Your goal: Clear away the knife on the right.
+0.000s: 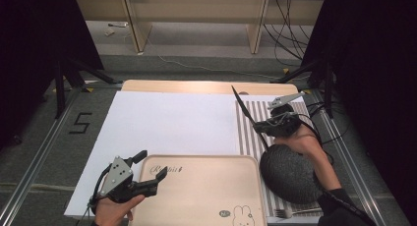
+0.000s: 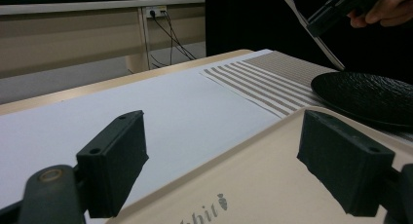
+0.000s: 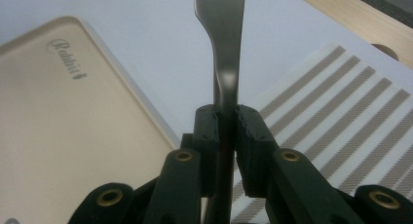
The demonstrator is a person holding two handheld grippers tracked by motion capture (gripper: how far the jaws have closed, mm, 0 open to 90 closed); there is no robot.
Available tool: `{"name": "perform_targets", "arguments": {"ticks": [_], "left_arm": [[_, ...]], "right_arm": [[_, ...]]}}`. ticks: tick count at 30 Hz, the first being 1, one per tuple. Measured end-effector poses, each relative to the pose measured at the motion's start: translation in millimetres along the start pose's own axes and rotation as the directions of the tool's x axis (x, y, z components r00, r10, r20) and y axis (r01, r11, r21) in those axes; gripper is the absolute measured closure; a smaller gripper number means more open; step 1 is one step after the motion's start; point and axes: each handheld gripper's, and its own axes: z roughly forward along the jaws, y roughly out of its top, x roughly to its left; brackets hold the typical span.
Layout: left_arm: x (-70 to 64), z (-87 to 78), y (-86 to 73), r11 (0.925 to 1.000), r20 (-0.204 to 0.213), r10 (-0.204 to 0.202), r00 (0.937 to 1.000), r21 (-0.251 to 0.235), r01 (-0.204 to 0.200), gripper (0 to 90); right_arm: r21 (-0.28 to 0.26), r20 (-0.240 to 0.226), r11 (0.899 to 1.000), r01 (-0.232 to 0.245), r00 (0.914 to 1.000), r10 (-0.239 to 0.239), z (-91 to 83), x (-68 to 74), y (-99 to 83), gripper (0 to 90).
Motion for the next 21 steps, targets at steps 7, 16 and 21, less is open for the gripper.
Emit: {"name": "perform_targets", "arguments": {"ticks": [7,16,21], "left_arm": [[-0.3,0.2,0.2,1.0000,-0.001,0.001,1.0000,0.000,-0.001,17.2],[0.2,-0.7,0.2,1.0000,-0.001,0.003,1.0000,-0.006,-0.003,17.2],[0.5,-0.7,0.3,1.0000,-0.004,0.002,1.0000,-0.007,-0.002,17.2]], "right_arm": [[-0.056,-0.057,0.998,-0.019,0.9982,0.016,-0.6,21.5,-6.8,80.4],[-0.073,-0.079,0.997,-0.029,0.9966,0.023,0.8,42.5,-9.0,80.4],[-0.083,-0.095,0.995,-0.052,0.9945,0.044,1.3,48.3,-14.2,80.4]]}}
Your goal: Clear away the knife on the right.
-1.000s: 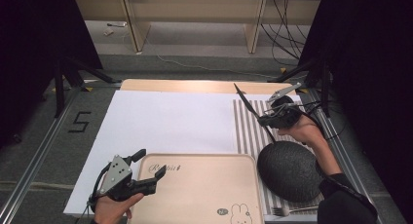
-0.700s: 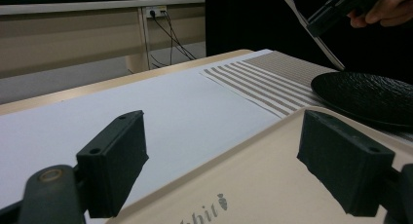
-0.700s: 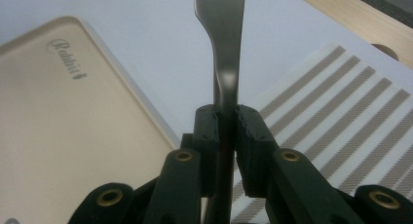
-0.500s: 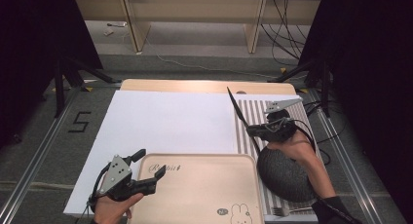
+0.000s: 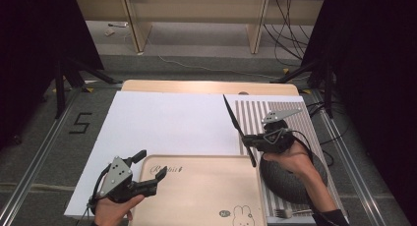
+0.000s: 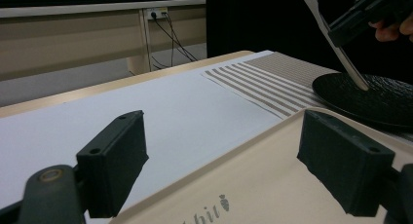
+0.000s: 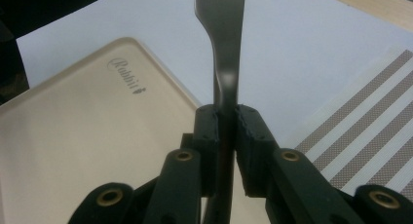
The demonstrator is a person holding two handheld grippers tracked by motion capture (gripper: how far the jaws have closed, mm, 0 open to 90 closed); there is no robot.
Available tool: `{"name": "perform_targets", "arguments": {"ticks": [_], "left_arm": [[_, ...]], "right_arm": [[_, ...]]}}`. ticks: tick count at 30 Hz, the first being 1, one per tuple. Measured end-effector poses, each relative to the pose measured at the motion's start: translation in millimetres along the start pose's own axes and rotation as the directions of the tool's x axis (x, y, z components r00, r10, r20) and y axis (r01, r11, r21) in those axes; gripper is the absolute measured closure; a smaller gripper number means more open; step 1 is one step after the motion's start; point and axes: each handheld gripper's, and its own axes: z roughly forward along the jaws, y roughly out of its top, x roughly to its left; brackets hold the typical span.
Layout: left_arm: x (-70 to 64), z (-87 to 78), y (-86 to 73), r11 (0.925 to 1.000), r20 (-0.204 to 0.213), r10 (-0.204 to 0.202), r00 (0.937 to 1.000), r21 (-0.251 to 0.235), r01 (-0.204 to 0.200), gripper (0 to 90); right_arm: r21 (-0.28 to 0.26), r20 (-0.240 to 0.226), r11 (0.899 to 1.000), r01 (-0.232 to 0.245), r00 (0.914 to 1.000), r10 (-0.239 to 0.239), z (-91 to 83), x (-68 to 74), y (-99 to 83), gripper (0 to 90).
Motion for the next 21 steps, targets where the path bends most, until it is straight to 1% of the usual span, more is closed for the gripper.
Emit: {"name": "perform_targets", "arguments": {"ticks": [6,9,10,12,13,14,21], "left_arm": [[-0.3,0.1,0.0,1.0000,-0.001,0.003,1.0000,0.001,-0.003,17.2],[0.5,-0.2,-0.2,1.0000,-0.005,-0.003,1.0000,-0.002,0.003,17.2],[0.5,-0.2,-0.2,1.0000,-0.005,-0.003,1.0000,-0.002,0.003,17.2],[1.5,-0.7,-1.1,1.0000,-0.009,0.000,1.0000,0.004,0.000,17.2],[1.5,-0.7,-1.1,1.0000,-0.009,0.000,1.0000,0.004,0.000,17.2],[2.0,-1.7,-1.0,1.0000,-0.014,-0.006,0.9999,0.001,0.006,17.2],[1.5,-2.1,-1.0,1.0000,-0.015,0.000,0.9999,0.003,0.001,17.2]], "right_arm": [[-0.005,-0.015,1.000,-0.005,0.9999,0.005,0.0,8.2,-5.0,80.4],[-0.011,-0.021,1.000,-0.008,0.9998,0.008,-1.1,16.5,-7.8,80.4],[-0.013,-0.025,1.000,-0.003,0.9997,0.002,-1.4,18.6,-8.7,80.4],[-0.013,-0.032,1.000,-0.007,0.9995,0.006,-1.8,23.0,-11.0,80.4],[-0.013,-0.032,1.000,-0.007,0.9995,0.006,-1.8,23.0,-11.0,80.4],[-0.013,-0.039,1.000,-0.009,0.9992,0.009,-1.4,26.3,-13.4,80.3],[0.006,-0.054,1.000,-0.020,0.9983,0.020,3.9,37.3,-24.7,80.4]]}}
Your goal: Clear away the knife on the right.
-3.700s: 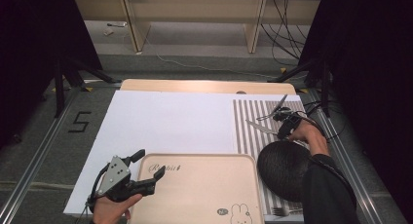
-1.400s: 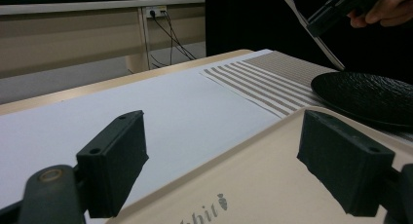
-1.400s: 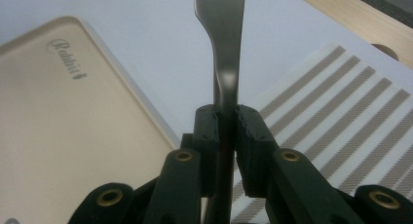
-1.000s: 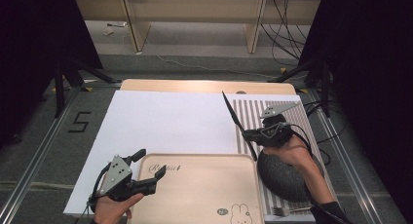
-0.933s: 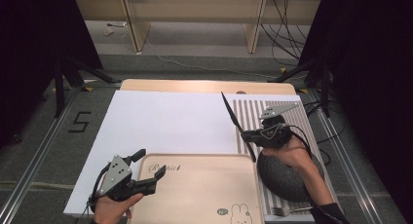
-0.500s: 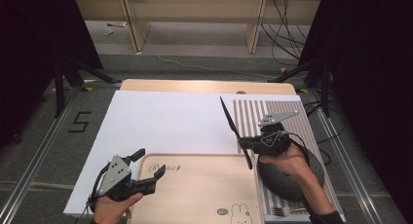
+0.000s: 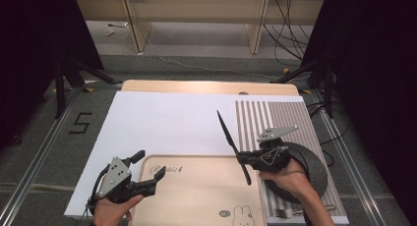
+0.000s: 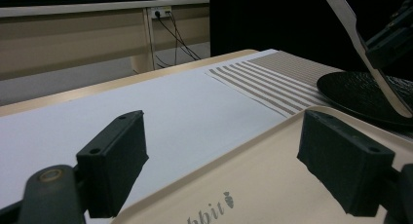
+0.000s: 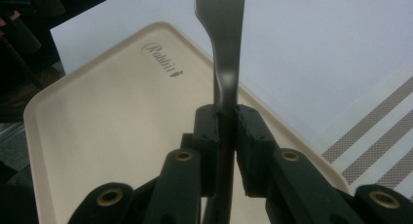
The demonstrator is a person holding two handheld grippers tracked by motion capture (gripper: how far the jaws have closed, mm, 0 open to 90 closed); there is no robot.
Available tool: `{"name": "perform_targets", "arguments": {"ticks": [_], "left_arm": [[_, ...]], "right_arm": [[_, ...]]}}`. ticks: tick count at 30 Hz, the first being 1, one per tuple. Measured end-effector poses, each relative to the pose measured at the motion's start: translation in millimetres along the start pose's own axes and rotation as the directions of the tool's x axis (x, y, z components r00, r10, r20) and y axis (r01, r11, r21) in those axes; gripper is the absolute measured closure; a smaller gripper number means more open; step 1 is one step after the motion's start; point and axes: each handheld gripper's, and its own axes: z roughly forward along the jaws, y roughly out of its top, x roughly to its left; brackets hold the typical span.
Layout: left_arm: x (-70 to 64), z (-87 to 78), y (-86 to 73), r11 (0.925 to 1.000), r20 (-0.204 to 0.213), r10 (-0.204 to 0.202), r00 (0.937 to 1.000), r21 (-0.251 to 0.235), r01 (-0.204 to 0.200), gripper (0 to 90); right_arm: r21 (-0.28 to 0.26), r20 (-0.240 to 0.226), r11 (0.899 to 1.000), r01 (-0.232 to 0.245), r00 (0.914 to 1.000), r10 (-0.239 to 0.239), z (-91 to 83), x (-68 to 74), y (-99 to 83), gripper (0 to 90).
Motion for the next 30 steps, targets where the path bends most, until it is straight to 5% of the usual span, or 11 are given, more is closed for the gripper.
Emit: {"name": "perform_targets", "arguments": {"ticks": [30], "left_arm": [[-1.6,-1.1,0.5,1.0000,0.002,0.005,1.0000,-0.003,-0.005,17.2]], "right_arm": [[0.093,-0.053,0.996,-0.015,0.9984,0.020,13.8,36.1,-34.0,80.3]]}}
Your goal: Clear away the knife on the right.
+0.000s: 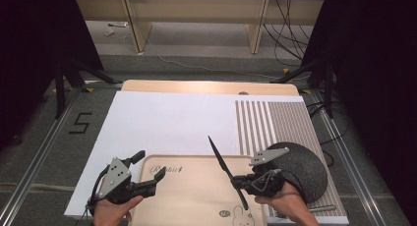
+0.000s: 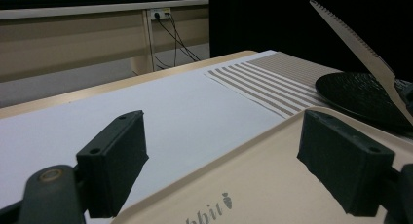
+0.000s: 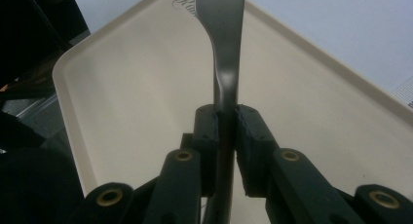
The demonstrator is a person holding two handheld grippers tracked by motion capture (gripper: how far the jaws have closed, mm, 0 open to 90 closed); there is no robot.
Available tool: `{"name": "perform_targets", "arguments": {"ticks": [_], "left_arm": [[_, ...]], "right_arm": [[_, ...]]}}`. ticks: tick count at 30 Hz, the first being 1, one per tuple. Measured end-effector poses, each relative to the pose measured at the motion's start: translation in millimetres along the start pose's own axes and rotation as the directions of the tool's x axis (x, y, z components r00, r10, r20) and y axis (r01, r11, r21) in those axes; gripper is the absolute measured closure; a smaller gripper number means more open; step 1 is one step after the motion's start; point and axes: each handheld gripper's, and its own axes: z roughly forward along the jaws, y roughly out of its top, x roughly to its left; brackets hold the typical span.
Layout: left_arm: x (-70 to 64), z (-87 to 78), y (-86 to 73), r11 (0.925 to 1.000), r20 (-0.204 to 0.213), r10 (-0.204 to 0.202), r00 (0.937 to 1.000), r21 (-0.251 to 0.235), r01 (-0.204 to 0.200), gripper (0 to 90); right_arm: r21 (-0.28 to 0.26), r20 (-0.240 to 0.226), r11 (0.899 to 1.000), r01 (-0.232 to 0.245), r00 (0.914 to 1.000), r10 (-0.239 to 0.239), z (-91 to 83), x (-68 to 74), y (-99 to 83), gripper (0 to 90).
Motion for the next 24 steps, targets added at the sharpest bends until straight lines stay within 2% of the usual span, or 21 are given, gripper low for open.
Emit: {"name": "perform_targets", "arguments": {"ticks": [12,18,24], "left_arm": [[-0.2,-0.1,-0.1,1.0000,0.000,0.000,1.0000,0.000,0.000,17.2],[-0.1,-0.5,0.4,1.0000,-0.001,-0.001,1.0000,-0.004,0.001,17.2],[-0.7,-0.3,0.4,1.0000,0.000,0.002,1.0000,-0.005,-0.002,17.2]], "right_arm": [[0.058,-0.001,0.998,-0.005,1.0000,0.005,9.6,7.7,-7.2,80.3],[0.103,-0.013,0.994,-0.021,0.9996,0.023,14.1,12.4,-10.9,80.3],[0.143,-0.002,0.989,-0.029,0.9996,0.029,17.4,16.8,-17.6,80.3]]}}
